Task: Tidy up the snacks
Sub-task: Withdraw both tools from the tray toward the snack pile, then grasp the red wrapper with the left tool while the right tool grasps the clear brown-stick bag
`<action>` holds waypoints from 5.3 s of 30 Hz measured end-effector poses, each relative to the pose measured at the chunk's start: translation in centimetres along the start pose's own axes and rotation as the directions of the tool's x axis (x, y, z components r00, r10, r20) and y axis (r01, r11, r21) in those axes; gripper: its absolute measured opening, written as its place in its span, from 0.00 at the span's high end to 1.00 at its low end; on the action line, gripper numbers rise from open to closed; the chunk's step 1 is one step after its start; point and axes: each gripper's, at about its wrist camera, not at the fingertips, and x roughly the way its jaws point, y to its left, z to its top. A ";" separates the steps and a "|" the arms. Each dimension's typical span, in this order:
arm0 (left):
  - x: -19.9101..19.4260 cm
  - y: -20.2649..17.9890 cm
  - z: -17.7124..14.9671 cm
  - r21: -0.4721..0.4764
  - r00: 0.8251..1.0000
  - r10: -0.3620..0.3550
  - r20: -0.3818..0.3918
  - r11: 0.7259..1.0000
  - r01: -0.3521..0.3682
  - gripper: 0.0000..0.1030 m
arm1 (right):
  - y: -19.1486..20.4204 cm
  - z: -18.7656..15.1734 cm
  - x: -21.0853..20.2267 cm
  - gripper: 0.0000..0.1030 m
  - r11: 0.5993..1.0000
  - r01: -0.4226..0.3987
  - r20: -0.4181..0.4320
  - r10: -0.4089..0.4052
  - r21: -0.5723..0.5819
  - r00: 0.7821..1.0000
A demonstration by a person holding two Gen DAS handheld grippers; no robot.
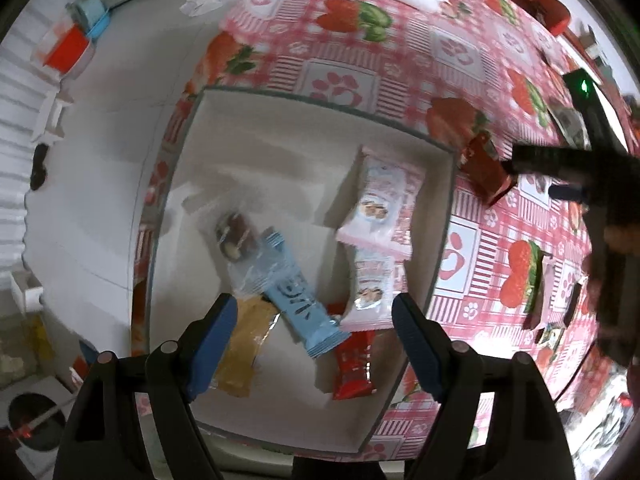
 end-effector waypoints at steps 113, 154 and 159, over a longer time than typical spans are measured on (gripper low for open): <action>12.6 -18.2 -1.4 0.159 0.976 0.040 -0.215 0.987 -0.005 0.00 | -24.3 -26.3 4.3 0.01 0.965 -0.041 -0.075 0.062 0.260 0.995; 9.4 -19.6 -4.2 0.266 0.984 0.056 -0.171 0.964 -0.009 0.28 | -21.1 -27.0 3.3 0.32 0.995 -0.023 -0.065 0.029 0.095 0.997; 8.2 -20.0 -4.5 0.315 0.990 0.055 -0.131 0.949 -0.011 0.63 | -21.1 -27.0 2.4 0.73 0.991 -0.053 -0.040 0.059 0.122 0.997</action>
